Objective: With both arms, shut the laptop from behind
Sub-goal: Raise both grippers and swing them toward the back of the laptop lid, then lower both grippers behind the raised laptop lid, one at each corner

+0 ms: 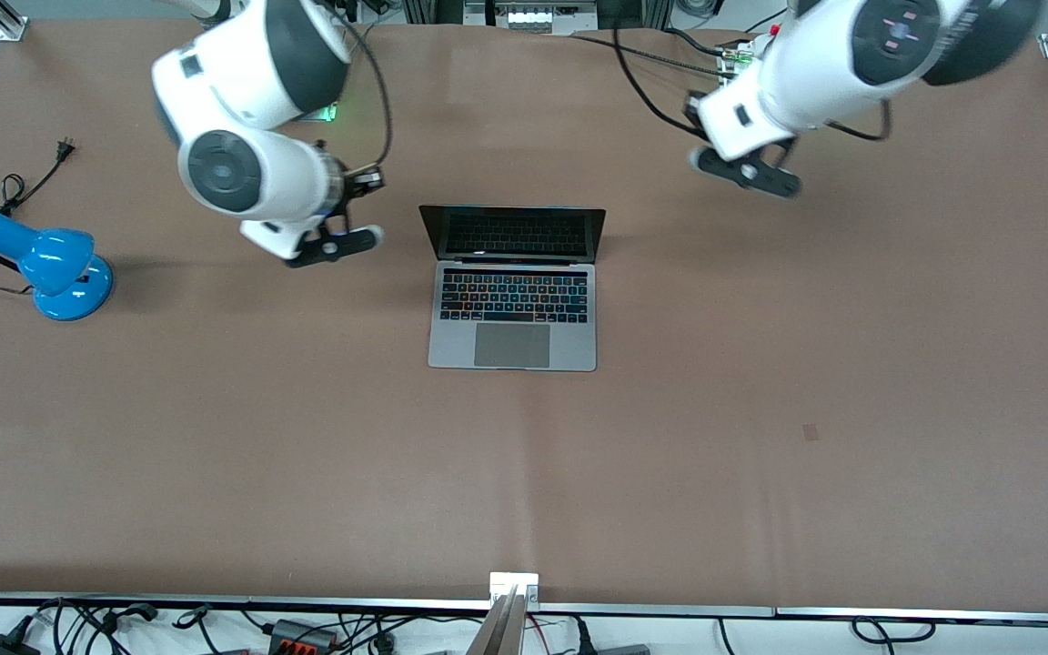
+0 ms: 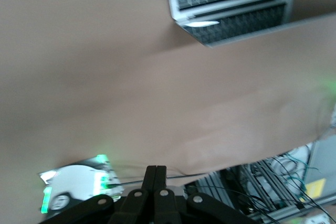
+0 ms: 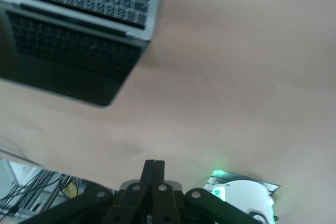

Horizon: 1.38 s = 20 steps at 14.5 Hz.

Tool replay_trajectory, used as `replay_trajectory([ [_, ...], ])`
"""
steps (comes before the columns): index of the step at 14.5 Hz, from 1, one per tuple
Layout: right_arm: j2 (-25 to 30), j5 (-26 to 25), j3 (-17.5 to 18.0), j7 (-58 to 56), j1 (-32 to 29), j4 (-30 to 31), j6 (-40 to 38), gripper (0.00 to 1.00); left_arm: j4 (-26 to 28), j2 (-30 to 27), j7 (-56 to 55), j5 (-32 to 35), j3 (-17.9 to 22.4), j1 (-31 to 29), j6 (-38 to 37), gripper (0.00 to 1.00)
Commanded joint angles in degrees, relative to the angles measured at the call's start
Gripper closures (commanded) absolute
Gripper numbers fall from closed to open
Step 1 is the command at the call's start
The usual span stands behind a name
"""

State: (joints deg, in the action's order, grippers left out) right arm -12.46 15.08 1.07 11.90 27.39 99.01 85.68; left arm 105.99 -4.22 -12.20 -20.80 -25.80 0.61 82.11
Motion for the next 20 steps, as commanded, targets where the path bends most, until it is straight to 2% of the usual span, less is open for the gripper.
replay_trajectory([
  [1, -2.0, 4.4, -0.5, 0.9, 2.5, -0.1, 0.2, 1.00, 9.5, -8.4, 0.4, -4.8, -2.1, -1.0, 5.2, 0.99],
  [4, -5.2, 4.6, -0.5, 5.3, 6.8, -0.1, 4.4, 1.00, 14.0, -9.2, 0.5, -8.7, -6.1, -0.9, 10.8, 0.99],
  [7, -7.8, 4.7, -0.5, 9.1, 10.0, -0.2, 9.7, 1.00, 18.7, -9.1, 0.5, -8.9, -10.8, -0.9, 19.7, 0.99],
  [9, -8.5, 4.8, -0.5, 9.3, 10.4, -0.3, 10.1, 1.00, 20.9, -9.1, 0.5, -9.1, -14.0, -0.9, 22.9, 0.99],
  [13, -8.6, 4.8, -0.6, 9.3, 9.5, -0.6, 11.8, 1.00, 21.2, -9.1, 0.7, -9.0, -14.5, -0.4, 23.6, 0.99],
  [15, -8.6, 4.8, -0.7, 9.3, 9.5, -0.5, 11.8, 1.00, 22.1, -8.7, 1.1, -9.0, -14.5, -0.4, 28.4, 0.99],
  [17, -8.6, 4.7, -0.8, 9.3, 9.5, -0.5, 12.1, 1.00, 24.3, -8.1, 1.6, -8.9, -15.4, -0.3, 36.2, 0.99],
  [20, -9.0, 4.7, -1.0, 9.2, 9.4, -0.7, 12.2, 1.00, 24.9, -4.1, 1.5, -8.9, -17.0, -0.4, 43.0, 0.99],
])
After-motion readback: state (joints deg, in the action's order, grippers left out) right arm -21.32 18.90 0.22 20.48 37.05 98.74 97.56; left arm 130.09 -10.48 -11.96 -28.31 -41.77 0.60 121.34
